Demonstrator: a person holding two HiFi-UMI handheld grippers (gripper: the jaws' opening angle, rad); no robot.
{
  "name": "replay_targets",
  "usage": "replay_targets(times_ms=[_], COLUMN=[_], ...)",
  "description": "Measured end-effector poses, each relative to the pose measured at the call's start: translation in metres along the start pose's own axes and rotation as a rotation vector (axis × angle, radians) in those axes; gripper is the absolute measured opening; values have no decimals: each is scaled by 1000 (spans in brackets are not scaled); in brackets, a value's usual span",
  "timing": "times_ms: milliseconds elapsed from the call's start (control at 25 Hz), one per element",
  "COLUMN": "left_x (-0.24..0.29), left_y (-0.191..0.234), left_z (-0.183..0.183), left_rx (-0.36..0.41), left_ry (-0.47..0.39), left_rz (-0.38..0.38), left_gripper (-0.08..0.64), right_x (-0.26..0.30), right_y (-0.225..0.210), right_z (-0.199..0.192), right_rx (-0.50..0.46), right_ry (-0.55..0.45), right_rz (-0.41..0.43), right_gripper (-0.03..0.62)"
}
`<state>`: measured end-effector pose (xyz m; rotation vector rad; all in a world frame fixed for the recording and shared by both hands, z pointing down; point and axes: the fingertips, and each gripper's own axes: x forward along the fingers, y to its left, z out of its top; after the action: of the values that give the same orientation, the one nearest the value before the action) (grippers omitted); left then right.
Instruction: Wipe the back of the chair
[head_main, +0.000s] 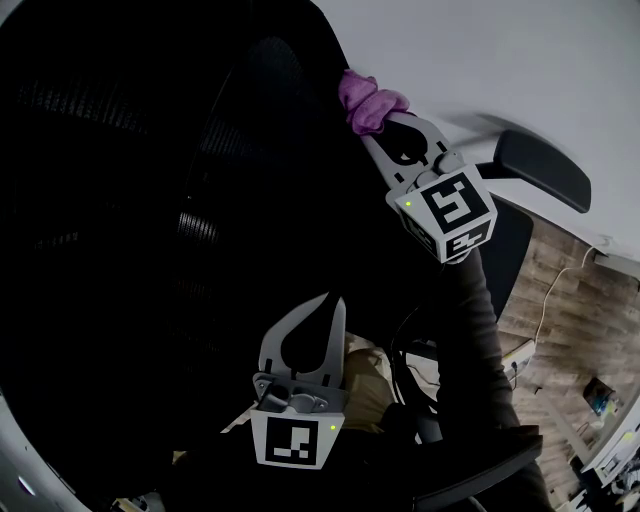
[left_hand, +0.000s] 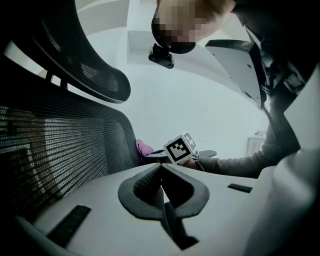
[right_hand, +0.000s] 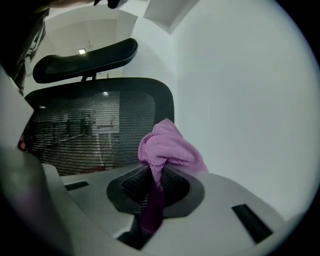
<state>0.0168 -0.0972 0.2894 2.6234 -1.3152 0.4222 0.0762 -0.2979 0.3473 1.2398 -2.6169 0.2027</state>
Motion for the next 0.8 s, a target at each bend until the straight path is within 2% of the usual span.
replay_targets(times_ms=[400,800], left_x=[2,0], left_y=[-1,-2], left_z=[1,-1], left_rx=[2,-4], left_ry=[7,7], left_rz=[0,11], left_gripper=[9,9], right_x=[2,-2], right_y=[-23,-28], right_z=[-8,-34], right_rx=[13,47], right_ry=[9,54], right_rz=[-42,-75], right_gripper=[44,44])
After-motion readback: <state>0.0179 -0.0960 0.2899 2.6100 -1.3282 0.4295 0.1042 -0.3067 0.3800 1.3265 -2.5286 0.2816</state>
